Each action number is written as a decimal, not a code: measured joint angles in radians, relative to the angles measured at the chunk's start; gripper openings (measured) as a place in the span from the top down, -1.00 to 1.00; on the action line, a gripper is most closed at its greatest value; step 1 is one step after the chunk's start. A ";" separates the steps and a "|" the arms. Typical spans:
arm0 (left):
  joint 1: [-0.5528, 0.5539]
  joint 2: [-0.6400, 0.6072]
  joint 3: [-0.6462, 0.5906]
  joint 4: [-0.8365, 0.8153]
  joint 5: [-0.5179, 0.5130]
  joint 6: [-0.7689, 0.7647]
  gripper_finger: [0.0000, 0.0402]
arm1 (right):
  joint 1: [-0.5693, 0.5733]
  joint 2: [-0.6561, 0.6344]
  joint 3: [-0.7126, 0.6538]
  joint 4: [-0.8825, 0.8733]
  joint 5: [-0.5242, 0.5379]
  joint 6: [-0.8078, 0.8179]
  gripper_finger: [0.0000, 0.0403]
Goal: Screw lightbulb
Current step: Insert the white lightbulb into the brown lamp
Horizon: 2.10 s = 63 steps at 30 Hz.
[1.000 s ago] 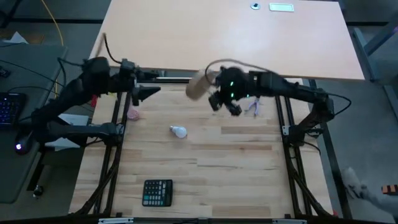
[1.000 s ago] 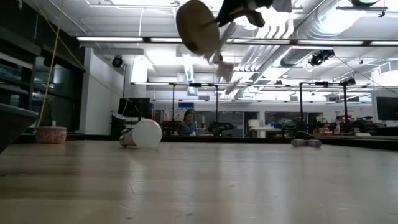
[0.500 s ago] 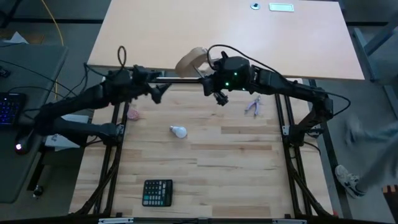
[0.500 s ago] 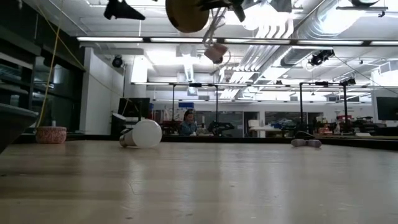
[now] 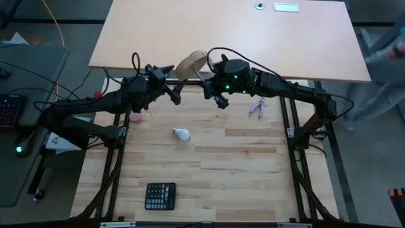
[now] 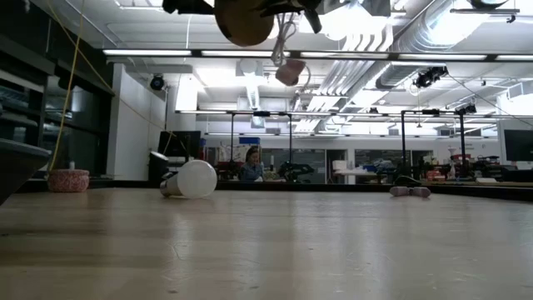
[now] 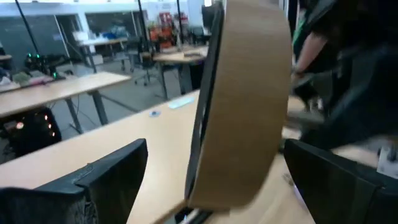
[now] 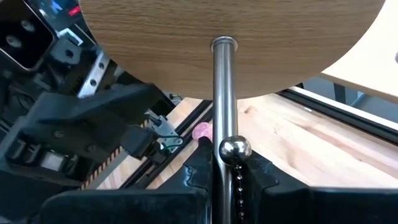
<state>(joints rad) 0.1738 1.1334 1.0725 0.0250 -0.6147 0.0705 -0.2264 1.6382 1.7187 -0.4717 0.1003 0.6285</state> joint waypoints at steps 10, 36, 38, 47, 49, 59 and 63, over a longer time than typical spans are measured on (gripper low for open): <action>0.000 0.038 0.000 0.030 -0.001 0.011 -0.23 | 0.000 0.000 0.000 0.011 -0.007 0.000 0.86; 0.005 -0.177 0.000 -0.445 -0.462 -0.134 0.41 | -0.068 -0.136 0.002 -0.035 -0.008 -0.340 -0.17; 0.004 -0.216 0.000 -0.552 -0.484 -0.248 0.41 | -0.066 -0.141 0.002 -0.083 -0.057 -0.349 -0.18; -0.045 -0.310 0.000 -1.153 -0.445 -0.843 0.41 | 0.068 -0.003 0.002 -0.257 -0.192 -0.466 -0.18; -0.069 -0.308 0.000 -1.226 -0.445 -0.931 0.41 | 0.101 0.052 0.002 -0.238 -0.192 -0.522 -0.18; -0.102 -0.308 0.000 -1.259 -0.458 -1.019 0.41 | 0.212 0.363 0.002 -0.060 -0.192 -0.448 -0.19; -0.102 -0.308 0.000 -1.260 -0.427 -1.014 0.41 | 0.225 0.454 0.001 -0.025 -0.185 -0.414 -0.19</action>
<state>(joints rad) 0.0715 0.8249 1.0725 -1.2354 -1.0416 -0.9431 -0.0010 2.0922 1.7195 -0.4964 -0.0843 0.2141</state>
